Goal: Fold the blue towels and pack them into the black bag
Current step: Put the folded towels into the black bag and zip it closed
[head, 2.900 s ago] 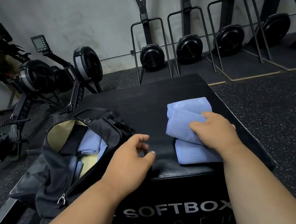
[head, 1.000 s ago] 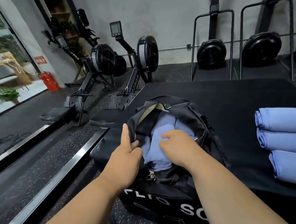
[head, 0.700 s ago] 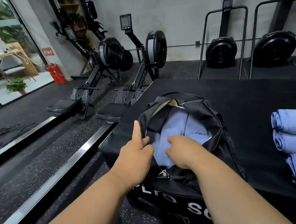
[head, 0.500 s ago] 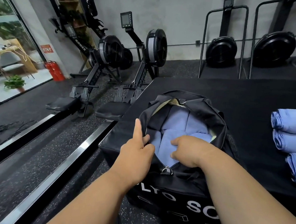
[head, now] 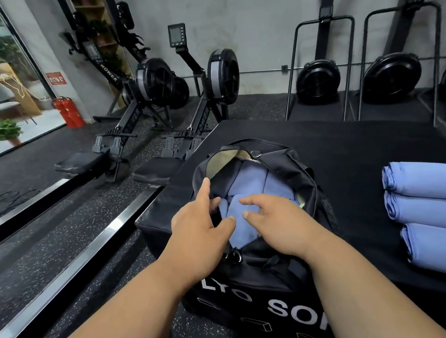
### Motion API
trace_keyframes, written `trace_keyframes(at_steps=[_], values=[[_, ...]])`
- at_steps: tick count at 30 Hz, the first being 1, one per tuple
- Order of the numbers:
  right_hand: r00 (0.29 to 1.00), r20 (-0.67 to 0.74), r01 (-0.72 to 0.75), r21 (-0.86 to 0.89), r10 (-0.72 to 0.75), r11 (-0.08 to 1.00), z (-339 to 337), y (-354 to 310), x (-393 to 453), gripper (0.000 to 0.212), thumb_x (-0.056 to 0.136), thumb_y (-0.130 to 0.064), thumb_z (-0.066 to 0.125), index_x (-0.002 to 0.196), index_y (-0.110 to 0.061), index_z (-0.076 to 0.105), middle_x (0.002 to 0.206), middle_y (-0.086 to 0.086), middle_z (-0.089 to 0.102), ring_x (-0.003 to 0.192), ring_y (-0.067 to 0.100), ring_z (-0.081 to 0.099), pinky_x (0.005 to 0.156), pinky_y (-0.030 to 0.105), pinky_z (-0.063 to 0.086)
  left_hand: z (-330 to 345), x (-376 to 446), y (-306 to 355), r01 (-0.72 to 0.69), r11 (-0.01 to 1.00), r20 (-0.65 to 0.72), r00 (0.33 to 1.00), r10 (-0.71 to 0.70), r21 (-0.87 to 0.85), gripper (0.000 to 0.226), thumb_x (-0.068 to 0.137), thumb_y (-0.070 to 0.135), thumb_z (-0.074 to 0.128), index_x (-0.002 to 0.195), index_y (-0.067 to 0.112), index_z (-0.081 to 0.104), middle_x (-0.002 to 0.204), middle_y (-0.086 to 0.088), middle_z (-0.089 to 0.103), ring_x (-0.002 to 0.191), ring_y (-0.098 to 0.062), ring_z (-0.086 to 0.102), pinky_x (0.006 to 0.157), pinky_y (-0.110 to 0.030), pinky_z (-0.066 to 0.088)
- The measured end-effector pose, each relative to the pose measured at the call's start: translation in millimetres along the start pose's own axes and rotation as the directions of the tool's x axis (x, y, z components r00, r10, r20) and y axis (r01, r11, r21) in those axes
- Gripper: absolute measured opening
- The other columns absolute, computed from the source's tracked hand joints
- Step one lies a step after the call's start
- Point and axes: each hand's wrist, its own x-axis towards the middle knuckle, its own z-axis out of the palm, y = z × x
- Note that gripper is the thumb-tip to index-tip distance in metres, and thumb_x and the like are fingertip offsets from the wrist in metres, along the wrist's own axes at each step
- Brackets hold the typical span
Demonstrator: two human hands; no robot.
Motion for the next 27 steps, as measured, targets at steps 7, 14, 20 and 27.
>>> trace_keyframes(at_steps=[7,14,20,27], values=[[0.945,-0.316,0.140,0.176,-0.079,0.974,-33,25,-27,0.027,0.100,-0.026,0.060,0.118,-0.041,0.071,0.080,-0.001,0.067,0.065,0.009,0.058,0.069,0.027,0.048,26,-4,28,-0.066,0.998,0.037,0.997,0.066,0.010,0.089,0.087,0.053,0.055,0.165,0.043,0.012,0.127,0.039,0.054,0.139,-0.005,0.041,0.120,-0.044,0.033],[0.839,-0.504,-0.238,-0.003,0.205,0.971,-104,93,-63,0.036,0.096,-0.017,0.051,0.118,-0.038,0.071,0.104,-0.014,0.069,0.100,0.015,0.065,0.087,0.035,0.052,55,-8,61,-0.144,0.990,0.050,0.988,0.144,-0.013,0.076,0.097,0.045,0.061,0.162,0.047,0.022,0.133,0.033,0.058,0.141,-0.003,0.035,0.121,-0.042,0.032],[0.749,-0.479,-0.538,-0.036,0.458,0.842,-145,162,-100,0.037,0.097,-0.017,0.051,0.126,-0.036,0.065,0.133,0.002,0.064,0.115,0.028,0.059,0.087,0.036,0.044,85,-14,93,-0.204,0.979,0.125,0.971,0.203,-0.003,0.069,0.096,0.039,0.066,0.158,0.045,0.035,0.131,0.029,0.061,0.100,0.008,0.055,0.096,-0.010,0.041],[0.729,-0.254,-0.682,-0.347,0.635,0.644,-163,188,-118,0.043,0.083,-0.026,0.038,0.117,-0.042,0.058,0.121,0.002,0.061,0.109,0.025,0.042,0.087,0.042,0.028,119,-14,115,-0.246,0.969,0.184,0.953,0.241,0.008,0.070,0.081,0.055,0.057,0.150,0.048,0.043,0.124,0.029,0.066,0.098,-0.001,0.061,0.108,-0.043,0.049]])
